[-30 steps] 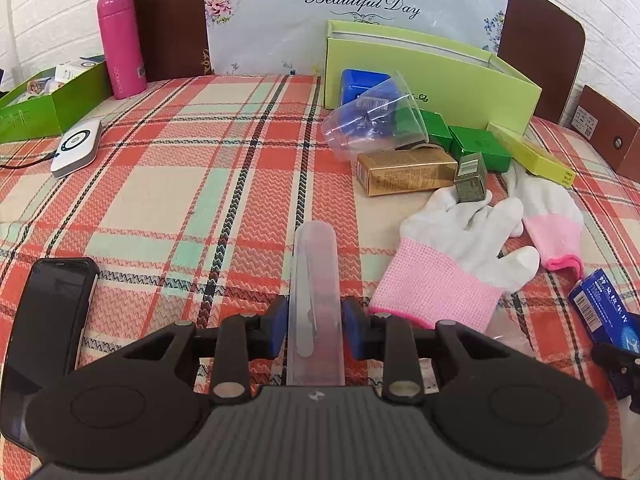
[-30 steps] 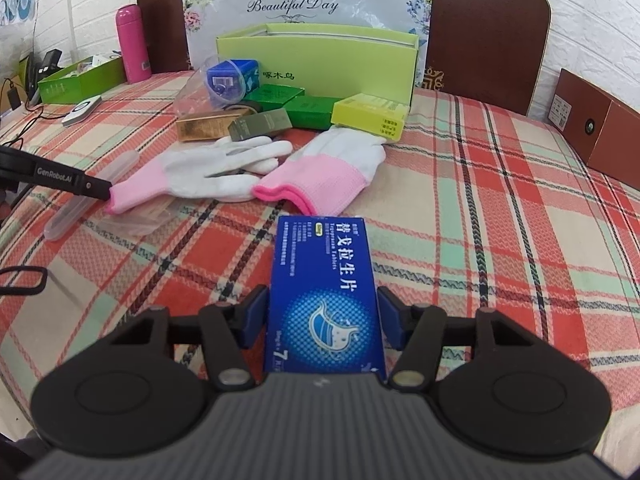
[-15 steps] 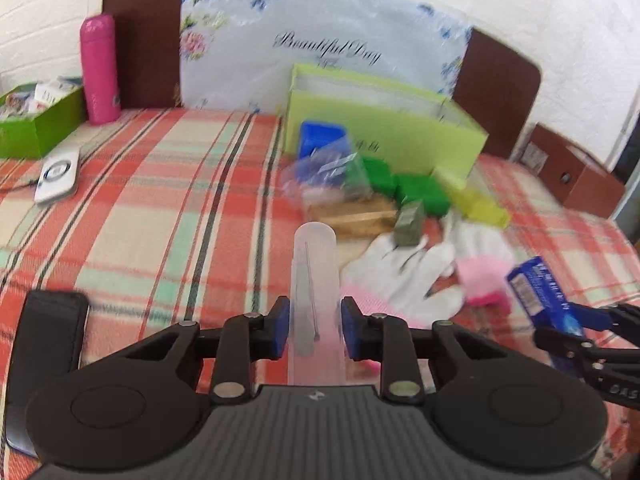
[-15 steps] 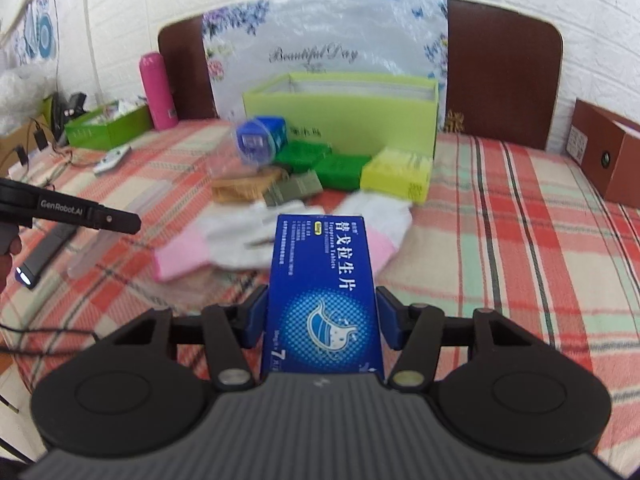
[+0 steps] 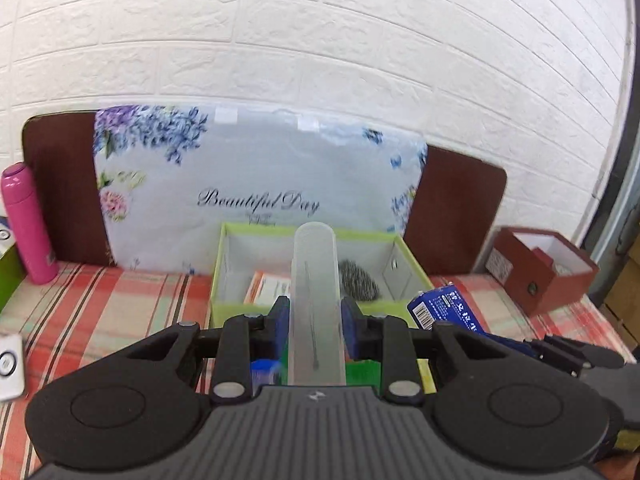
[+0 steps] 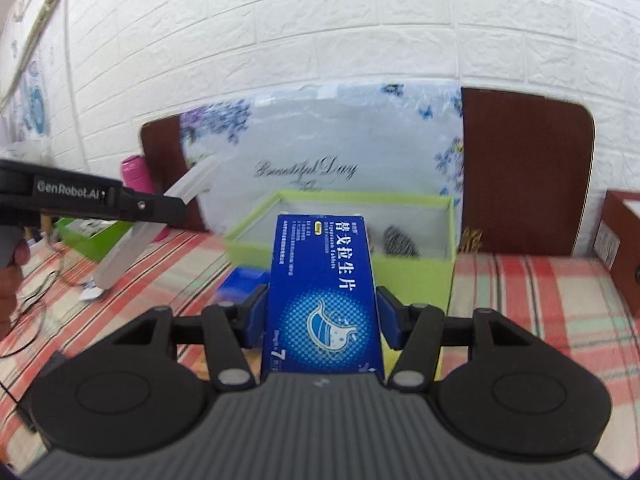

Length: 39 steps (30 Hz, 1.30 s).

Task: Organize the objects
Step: 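Carry both items into the lime-green box and open both tools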

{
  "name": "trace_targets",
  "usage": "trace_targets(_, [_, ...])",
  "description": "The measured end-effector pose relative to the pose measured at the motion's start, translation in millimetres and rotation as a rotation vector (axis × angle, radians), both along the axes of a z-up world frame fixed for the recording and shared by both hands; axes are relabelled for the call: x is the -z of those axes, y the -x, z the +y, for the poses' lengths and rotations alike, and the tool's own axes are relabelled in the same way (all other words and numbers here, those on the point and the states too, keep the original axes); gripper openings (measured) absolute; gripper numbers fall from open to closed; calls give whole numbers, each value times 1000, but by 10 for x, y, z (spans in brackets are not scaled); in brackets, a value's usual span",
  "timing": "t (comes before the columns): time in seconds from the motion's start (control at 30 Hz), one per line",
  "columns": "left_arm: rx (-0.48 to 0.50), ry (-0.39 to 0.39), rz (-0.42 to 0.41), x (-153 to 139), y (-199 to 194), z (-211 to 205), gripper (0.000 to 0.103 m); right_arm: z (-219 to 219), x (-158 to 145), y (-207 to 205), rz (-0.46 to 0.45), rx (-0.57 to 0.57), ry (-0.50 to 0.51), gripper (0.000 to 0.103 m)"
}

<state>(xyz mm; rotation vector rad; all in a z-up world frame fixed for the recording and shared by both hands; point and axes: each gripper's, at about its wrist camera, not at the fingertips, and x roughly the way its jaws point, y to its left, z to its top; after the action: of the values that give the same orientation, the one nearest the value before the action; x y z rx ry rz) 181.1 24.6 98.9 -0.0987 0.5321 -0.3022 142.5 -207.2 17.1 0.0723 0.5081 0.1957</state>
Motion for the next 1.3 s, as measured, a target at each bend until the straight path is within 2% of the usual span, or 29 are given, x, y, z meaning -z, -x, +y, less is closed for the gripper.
trace_targets(0.13, [-55,-57,-49,-42,-460,-137,28,-136,-20,-533,-10,67,3,55])
trace_targets(0.27, [-67,-35,-17,98,-920,-203,29,-257,62,-1005,-28,142,42,55])
trace_targets(0.37, [-70,-59,-5,248,-1198,-296,28,-297,200,-1304,-11,172,61,55])
trace_targets(0.47, [-62,-45,35,370,-1388,-313,29,-302,363,-1511,20,172,63,55])
trace_targets(0.6, [-63,-68,51,512,-1539,-304,28,-289,543,-1689,37,176,89,55])
trace_targets(0.63, [-64,-67,56,555,-1575,-284,29,-297,584,-1721,43,180,85,56])
trace_targets(0.67, [-59,-67,60,592,-1596,-267,40,-306,628,-1752,50,185,84,56])
trace_targets(0.7, [-58,-69,68,625,-1608,-250,53,-308,669,-1776,56,179,91,61])
trace_targets(0.73, [-70,-74,70,655,-1599,-229,76,-308,705,-1793,62,162,100,74])
trace_targets(0.77, [-94,-82,50,673,-1561,-207,80,-310,727,-1789,57,133,101,79])
trace_targets(0.83, [-106,-104,13,683,-1513,-194,80,-301,736,-1711,28,91,104,93])
trace_targets(0.93, [-110,-107,24,645,-1476,-165,80,-253,676,-1578,-17,97,126,102])
trace_targets(1.17, [-108,-80,-5,379,-1129,-168,80,-305,368,-1231,-74,115,48,103])
trace_targets(1.3, [-114,-71,11,245,-838,-197,80,-308,229,-967,-95,115,21,103])
